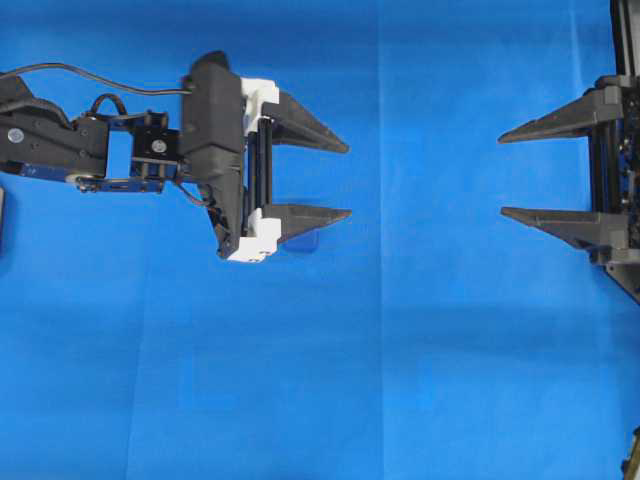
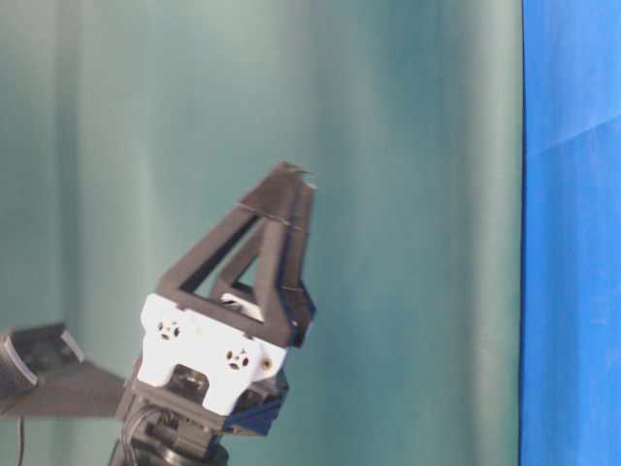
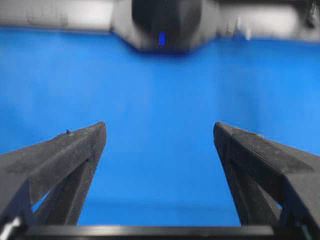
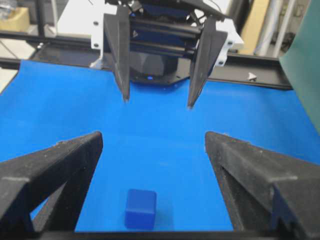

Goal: Handover the blue block to the right arm after grasping it with the left arm, then place it in the designated position.
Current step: 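Lower the left gripper over the blue cube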

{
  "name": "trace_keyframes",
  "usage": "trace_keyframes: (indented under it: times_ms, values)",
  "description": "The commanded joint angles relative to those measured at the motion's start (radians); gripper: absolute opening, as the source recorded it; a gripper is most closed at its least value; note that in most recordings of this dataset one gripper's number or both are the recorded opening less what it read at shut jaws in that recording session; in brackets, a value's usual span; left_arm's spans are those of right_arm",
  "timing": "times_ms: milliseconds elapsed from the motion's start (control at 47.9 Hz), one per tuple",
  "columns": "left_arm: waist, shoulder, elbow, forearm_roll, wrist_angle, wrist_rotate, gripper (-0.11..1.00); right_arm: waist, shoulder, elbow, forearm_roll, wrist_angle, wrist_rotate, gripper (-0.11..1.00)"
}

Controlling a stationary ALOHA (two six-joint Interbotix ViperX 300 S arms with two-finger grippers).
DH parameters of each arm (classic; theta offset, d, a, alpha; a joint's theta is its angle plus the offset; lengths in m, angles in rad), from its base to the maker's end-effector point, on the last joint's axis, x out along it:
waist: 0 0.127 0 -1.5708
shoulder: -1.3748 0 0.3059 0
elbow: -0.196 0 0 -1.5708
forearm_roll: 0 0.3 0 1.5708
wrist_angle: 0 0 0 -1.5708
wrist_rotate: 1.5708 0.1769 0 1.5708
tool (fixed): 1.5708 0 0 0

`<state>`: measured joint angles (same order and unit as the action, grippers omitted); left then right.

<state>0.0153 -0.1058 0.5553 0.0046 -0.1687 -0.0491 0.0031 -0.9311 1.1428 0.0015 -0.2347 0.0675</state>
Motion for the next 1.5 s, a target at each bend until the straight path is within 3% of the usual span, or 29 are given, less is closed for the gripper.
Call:
trace_keyframes:
  times_ms: [0, 397, 543, 1482]
  values:
    - [0.002, -0.006, -0.064, -0.002, 0.156, -0.008, 0.92, -0.002, 0.005, -0.028, 0.002, -0.011, 0.0, 0.95]
    - [-0.012, 0.117, -0.301, 0.0, 0.782, -0.008, 0.92, -0.003, 0.006, -0.032, 0.002, -0.005, 0.0, 0.95]
    - [-0.011, 0.146, -0.357, 0.002, 0.913, -0.003, 0.92, -0.003, 0.006, -0.034, 0.002, -0.005, 0.0, 0.95]
    - [-0.014, 0.15, -0.36, 0.002, 0.917, -0.008, 0.92, -0.003, 0.008, -0.035, 0.002, 0.003, 0.0, 0.95]
